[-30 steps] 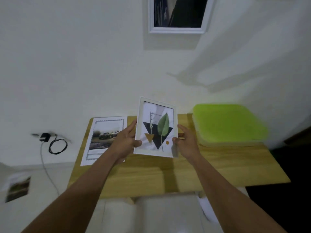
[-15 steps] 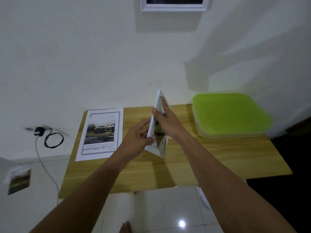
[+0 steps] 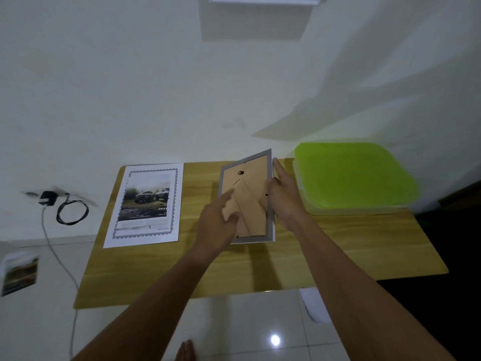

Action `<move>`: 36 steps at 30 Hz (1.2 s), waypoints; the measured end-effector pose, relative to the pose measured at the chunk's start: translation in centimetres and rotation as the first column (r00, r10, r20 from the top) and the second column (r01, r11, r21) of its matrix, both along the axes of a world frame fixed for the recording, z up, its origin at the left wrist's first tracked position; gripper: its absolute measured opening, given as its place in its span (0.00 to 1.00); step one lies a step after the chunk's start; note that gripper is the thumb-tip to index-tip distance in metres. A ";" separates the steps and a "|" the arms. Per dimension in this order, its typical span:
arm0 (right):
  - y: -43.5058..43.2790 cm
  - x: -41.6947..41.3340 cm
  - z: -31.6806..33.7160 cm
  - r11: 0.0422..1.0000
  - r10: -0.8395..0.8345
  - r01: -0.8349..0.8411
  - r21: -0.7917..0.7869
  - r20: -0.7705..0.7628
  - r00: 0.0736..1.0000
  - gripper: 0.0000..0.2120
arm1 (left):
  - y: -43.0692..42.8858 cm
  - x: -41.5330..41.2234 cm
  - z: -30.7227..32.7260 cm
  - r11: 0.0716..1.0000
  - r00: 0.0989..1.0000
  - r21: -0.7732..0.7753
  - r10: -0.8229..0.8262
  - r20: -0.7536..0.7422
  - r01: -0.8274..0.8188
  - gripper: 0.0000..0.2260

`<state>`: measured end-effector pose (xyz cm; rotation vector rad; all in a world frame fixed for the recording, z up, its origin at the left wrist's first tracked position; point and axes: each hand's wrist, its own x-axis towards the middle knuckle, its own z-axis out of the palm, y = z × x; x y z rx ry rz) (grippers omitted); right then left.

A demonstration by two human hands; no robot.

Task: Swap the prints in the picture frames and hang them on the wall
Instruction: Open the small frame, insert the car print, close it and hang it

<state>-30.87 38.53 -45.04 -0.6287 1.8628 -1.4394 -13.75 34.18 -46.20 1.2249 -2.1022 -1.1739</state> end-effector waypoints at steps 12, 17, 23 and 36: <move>1.9 -1.6 -8.1 0.982 0.087 -0.095 0.162 0.056 0.995 0.30 | -4.2 1.9 -5.7 0.918 0.996 0.395 -0.009 0.094 -0.029 0.32; 1.8 -1.7 -9.0 0.909 0.274 -0.256 0.329 -0.009 0.962 0.43 | -4.4 2.0 -7.2 0.980 0.968 0.201 -0.040 0.247 -0.011 0.36; 0.5 -2.1 -10.8 0.847 0.376 -0.281 0.452 -0.135 0.917 0.42 | -4.7 1.7 -8.4 0.994 0.936 0.107 -0.036 0.351 -0.002 0.35; 0.1 -1.3 -13.1 0.726 0.565 -0.315 0.611 -0.268 0.780 0.35 | -5.7 1.2 -12.7 0.999 0.853 0.023 -0.050 0.520 0.045 0.26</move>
